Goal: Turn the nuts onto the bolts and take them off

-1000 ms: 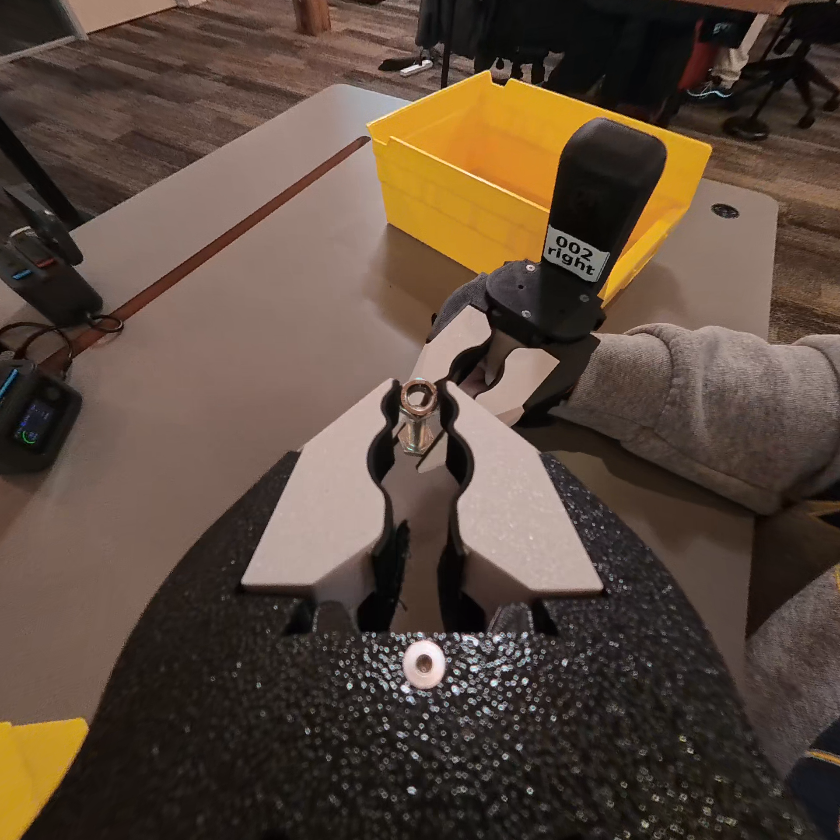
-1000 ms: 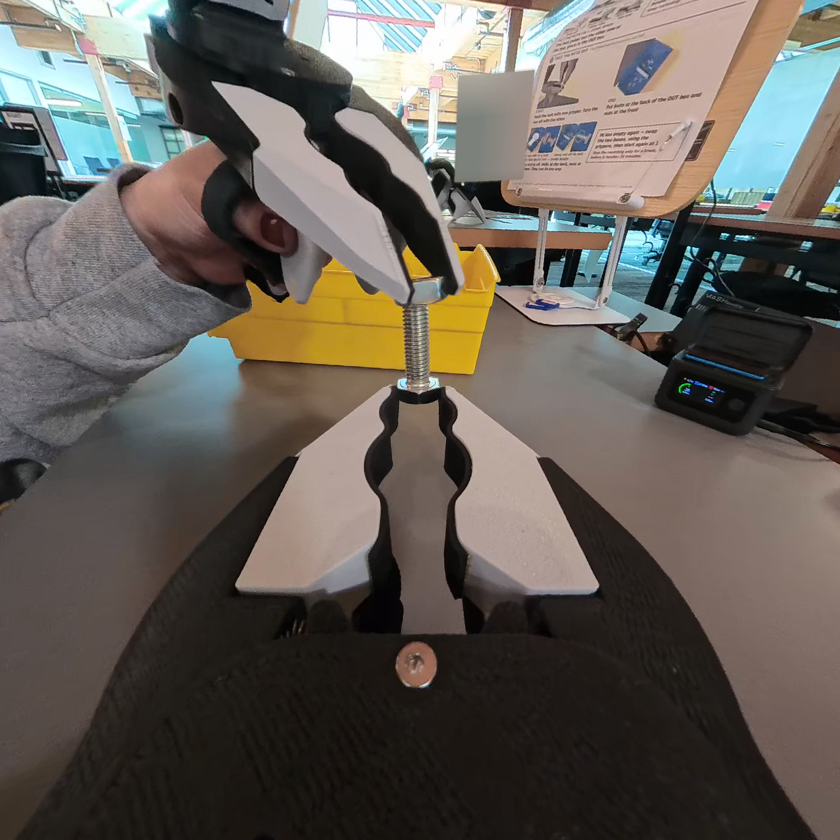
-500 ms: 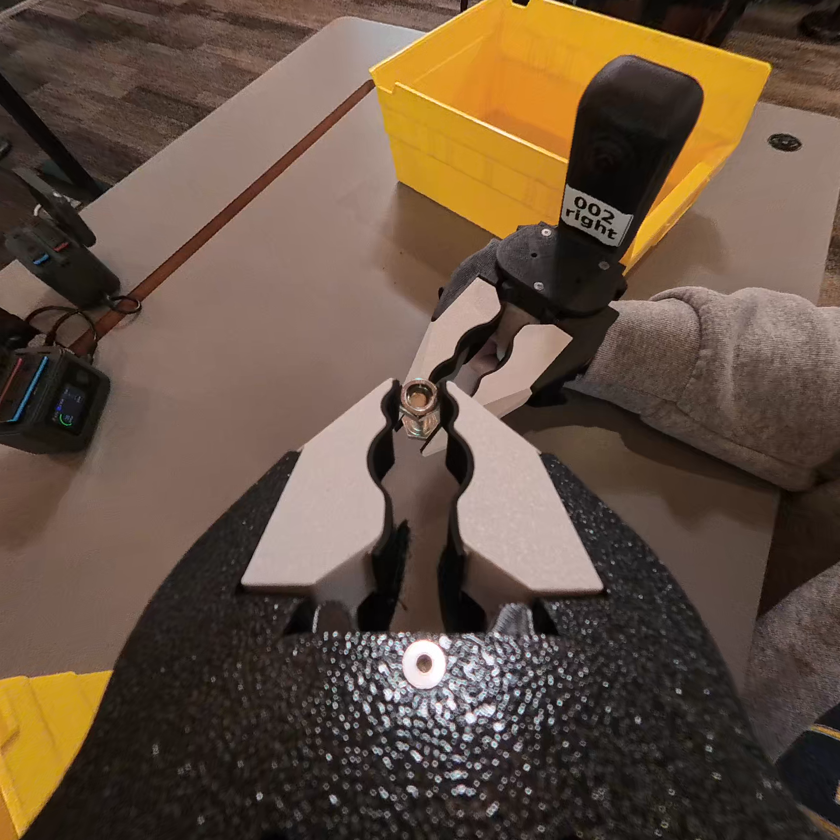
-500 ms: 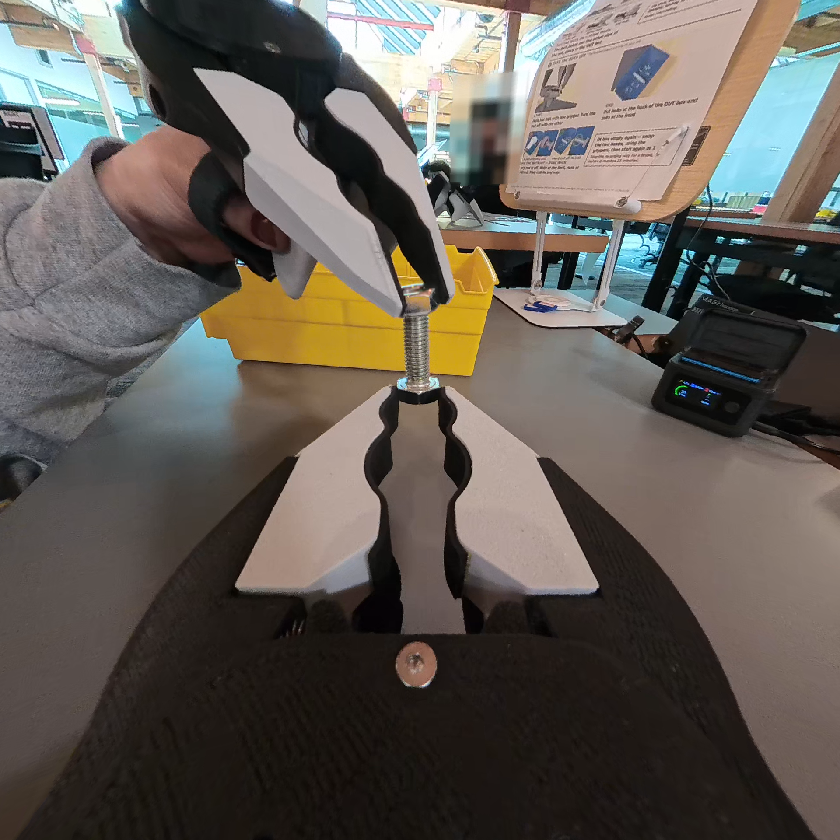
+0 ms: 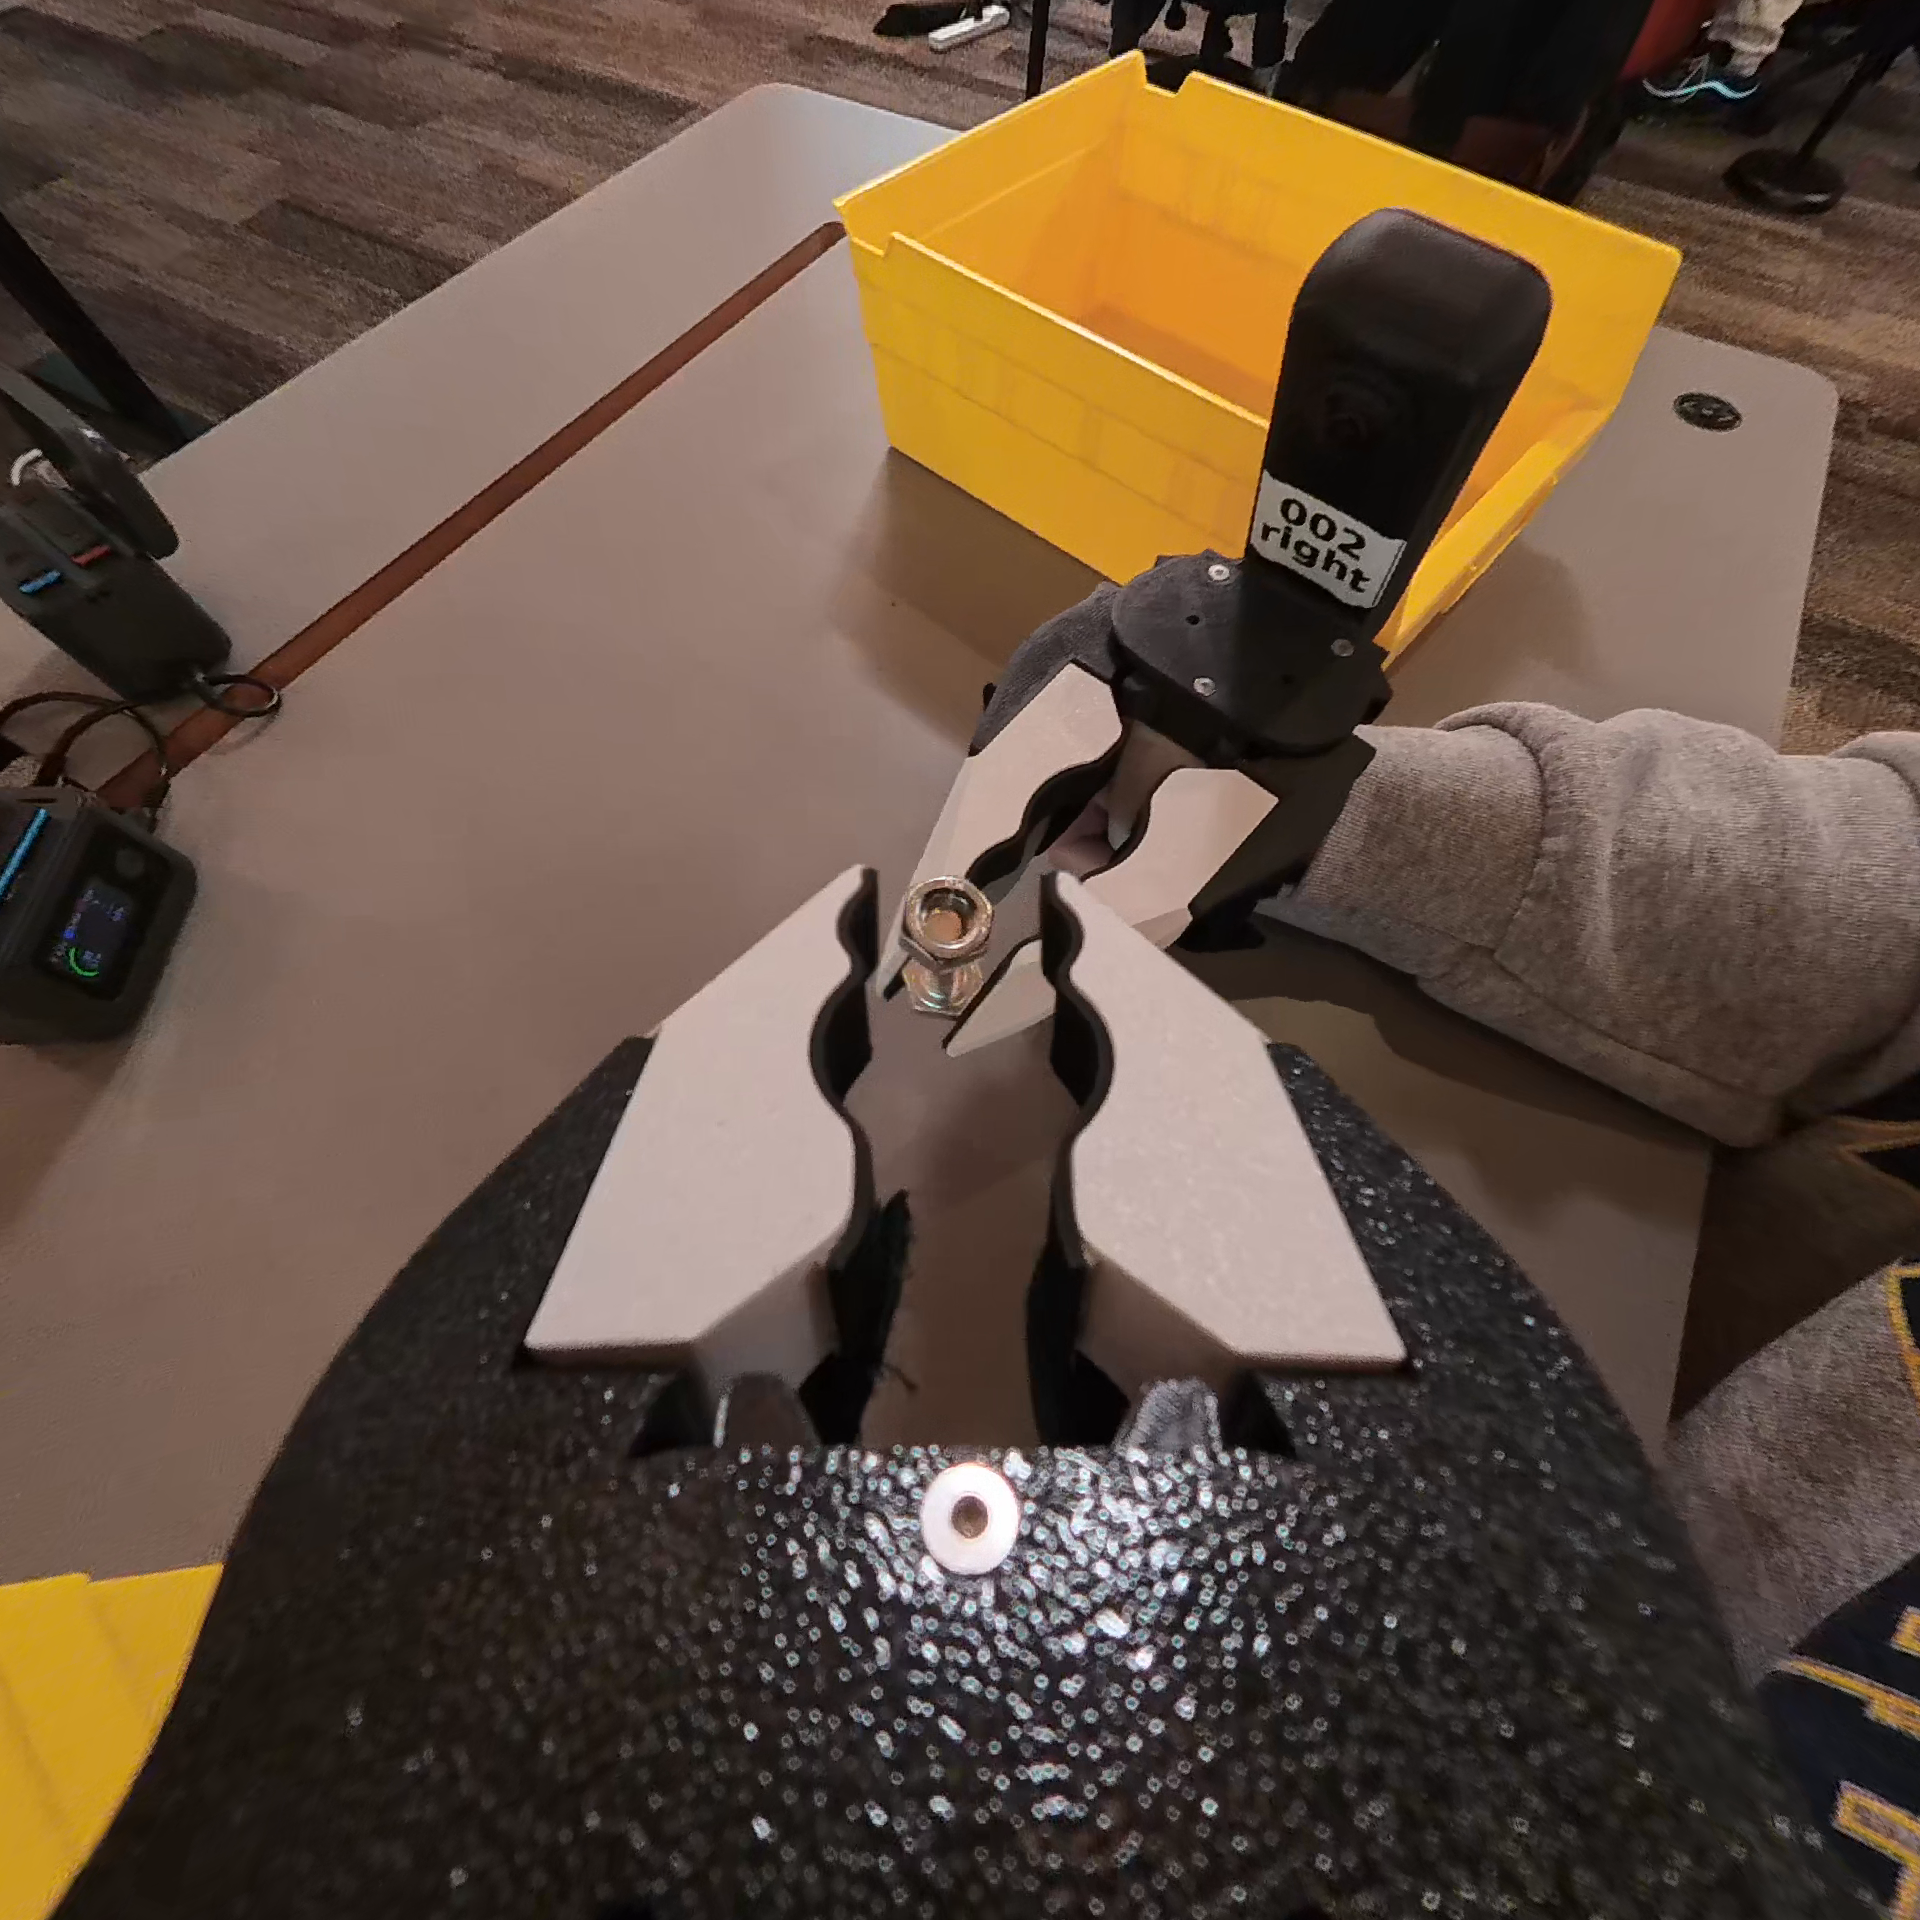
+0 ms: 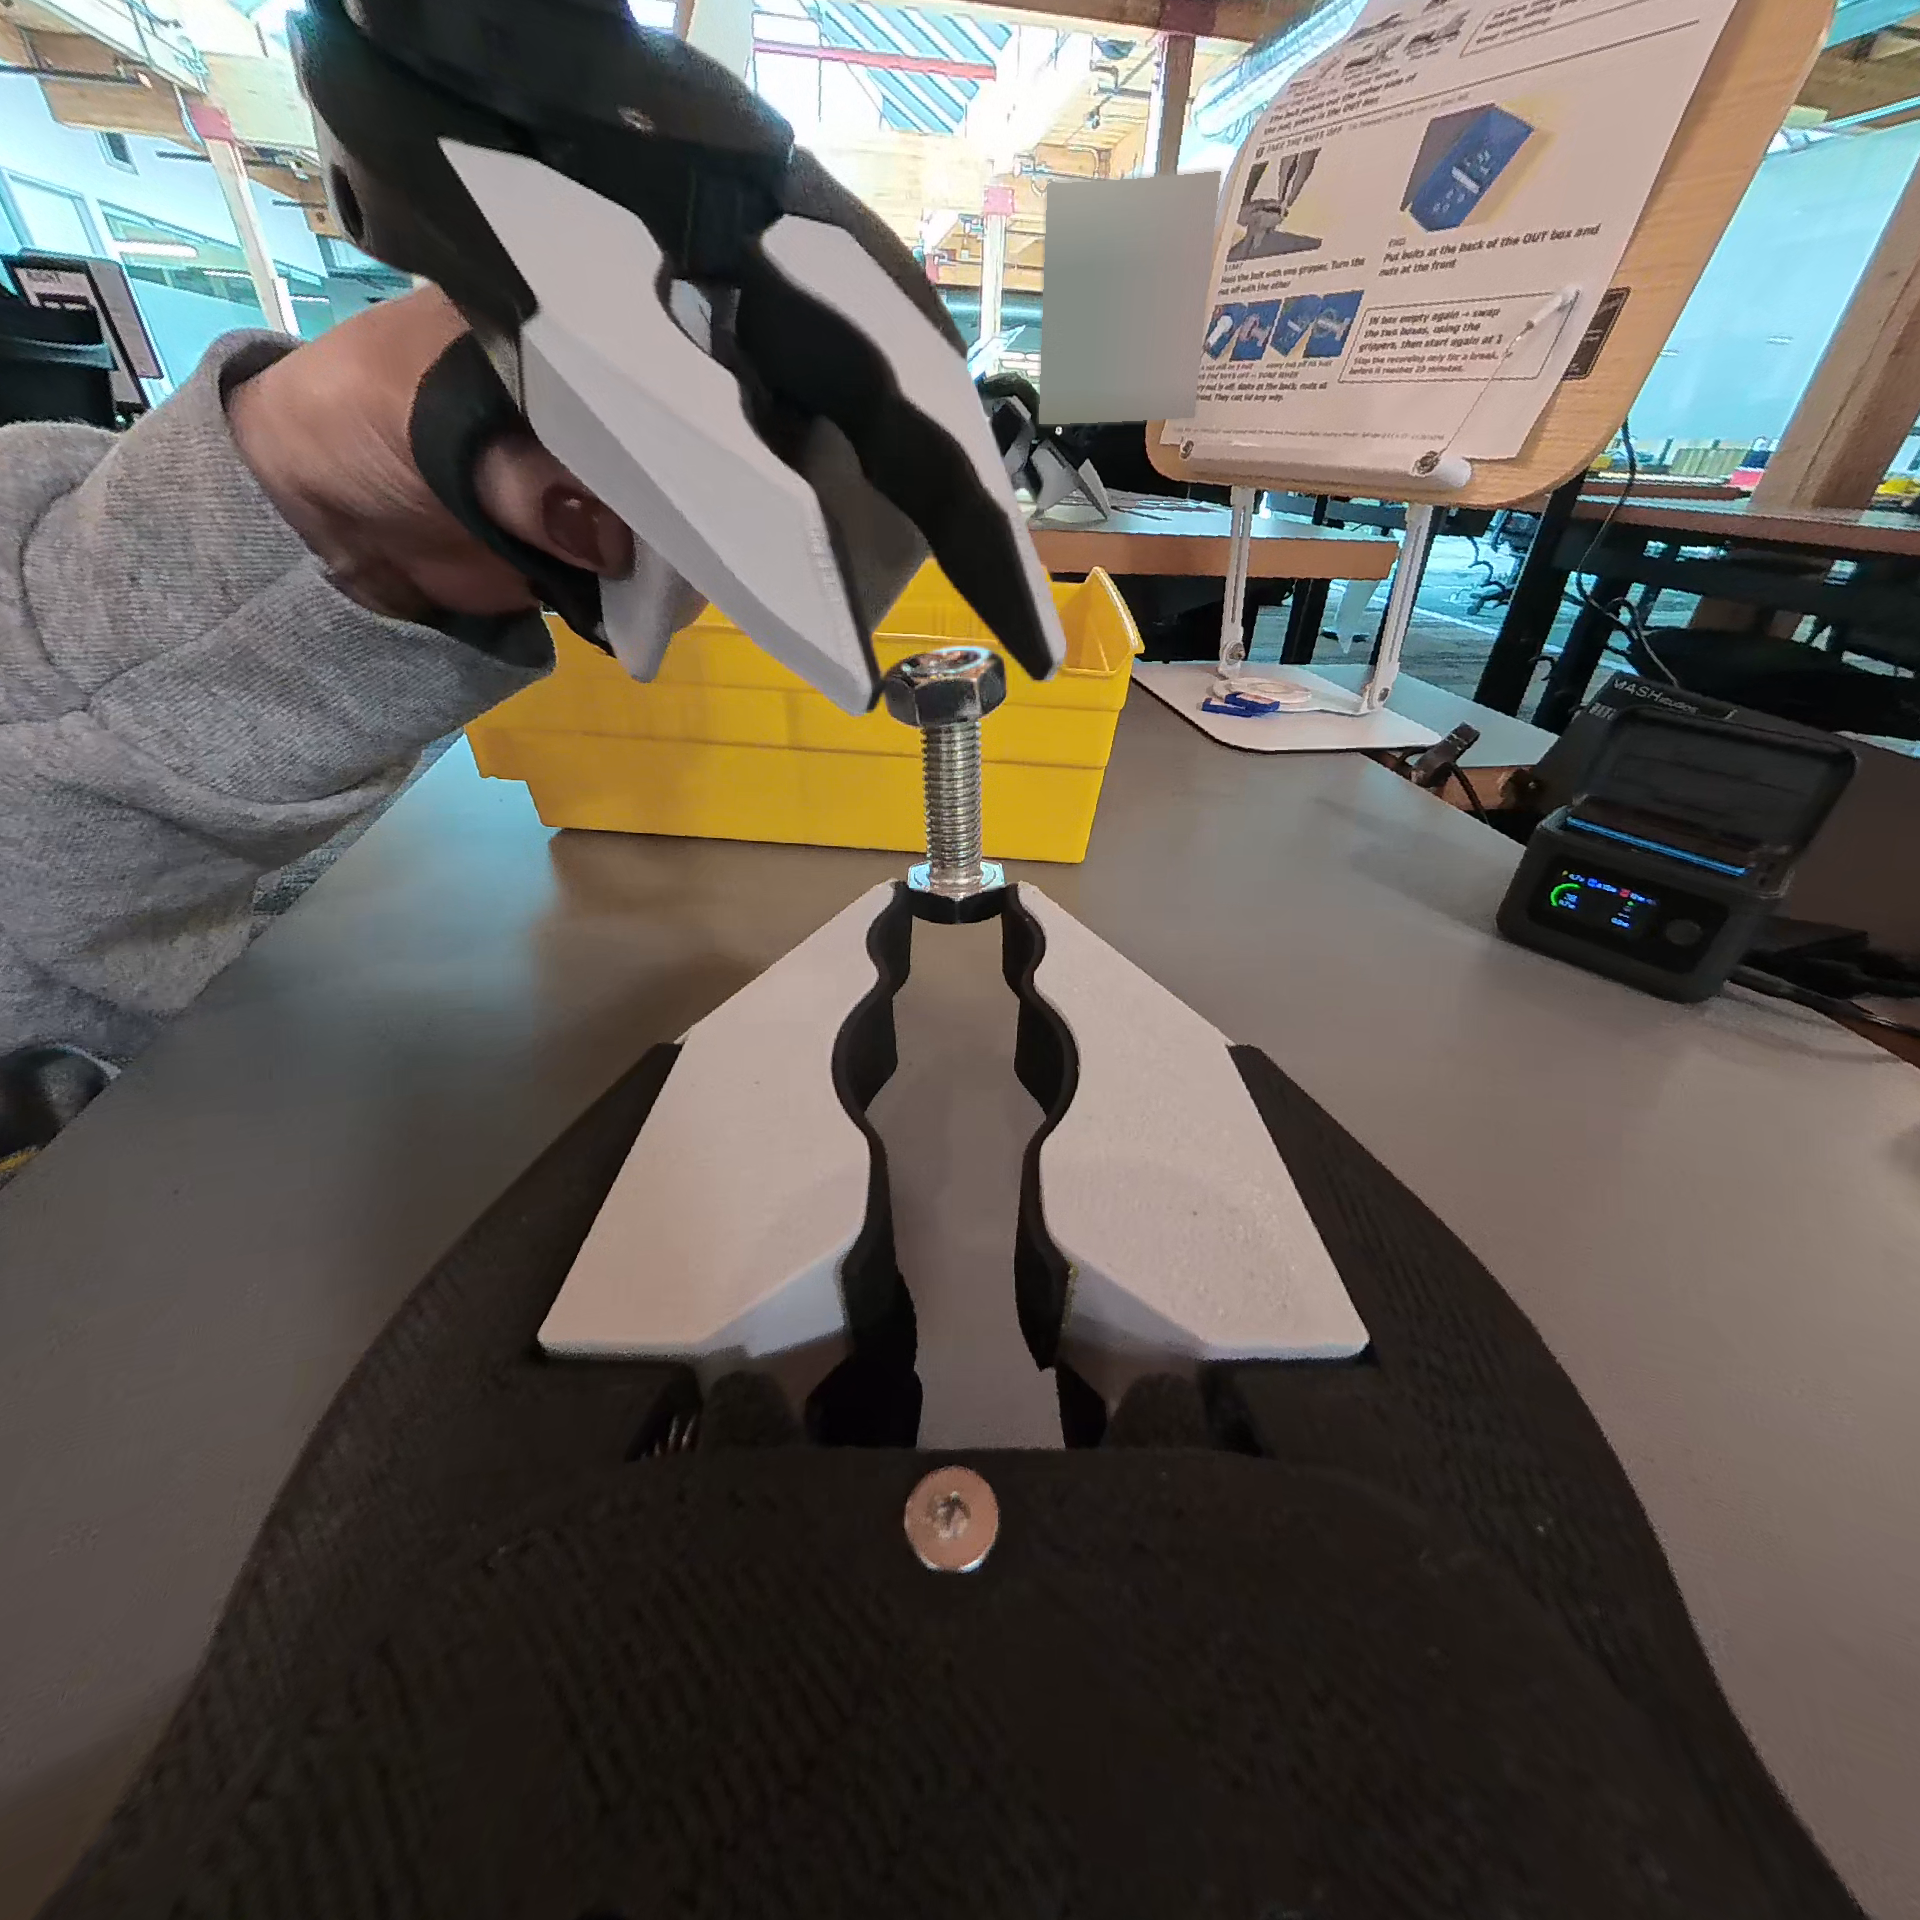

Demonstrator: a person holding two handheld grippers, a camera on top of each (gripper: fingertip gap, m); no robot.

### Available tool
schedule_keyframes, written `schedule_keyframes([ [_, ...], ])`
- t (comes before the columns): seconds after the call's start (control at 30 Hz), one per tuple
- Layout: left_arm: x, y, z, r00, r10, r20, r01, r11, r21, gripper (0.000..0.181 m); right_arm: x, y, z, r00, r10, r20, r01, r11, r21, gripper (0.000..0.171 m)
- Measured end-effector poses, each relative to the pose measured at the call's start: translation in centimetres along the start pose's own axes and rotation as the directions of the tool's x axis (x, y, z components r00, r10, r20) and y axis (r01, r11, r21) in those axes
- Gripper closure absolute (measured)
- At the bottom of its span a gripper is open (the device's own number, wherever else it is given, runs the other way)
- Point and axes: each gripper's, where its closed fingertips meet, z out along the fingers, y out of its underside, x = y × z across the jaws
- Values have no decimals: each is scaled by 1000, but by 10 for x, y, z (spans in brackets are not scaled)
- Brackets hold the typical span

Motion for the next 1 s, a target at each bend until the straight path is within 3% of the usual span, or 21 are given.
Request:
schedule_keyframes([
  [0.03,0,0,-1,1000,0,2,0,1000,5,152,0,0,0,1000,1,1,-1,1000,0,155],
  [0.3,-1,2,-5,999,28,45,-31,997,67,128,0,0,0,1000,7,2,-7,1000,3,155],
  [0.53,3,1,-4,988,104,115,-122,978,167,131,0,-1,0,1000,18,9,-18,1000,13,155],
  [0.83,-10,-1,-2,985,63,162,-105,958,265,134,-1,-3,-1,999,28,16,-28,999,22,155],
  [1.0,-10,-5,0,993,26,115,-62,947,317,133,-1,-4,-1,999,30,19,-31,999,26,155],
])
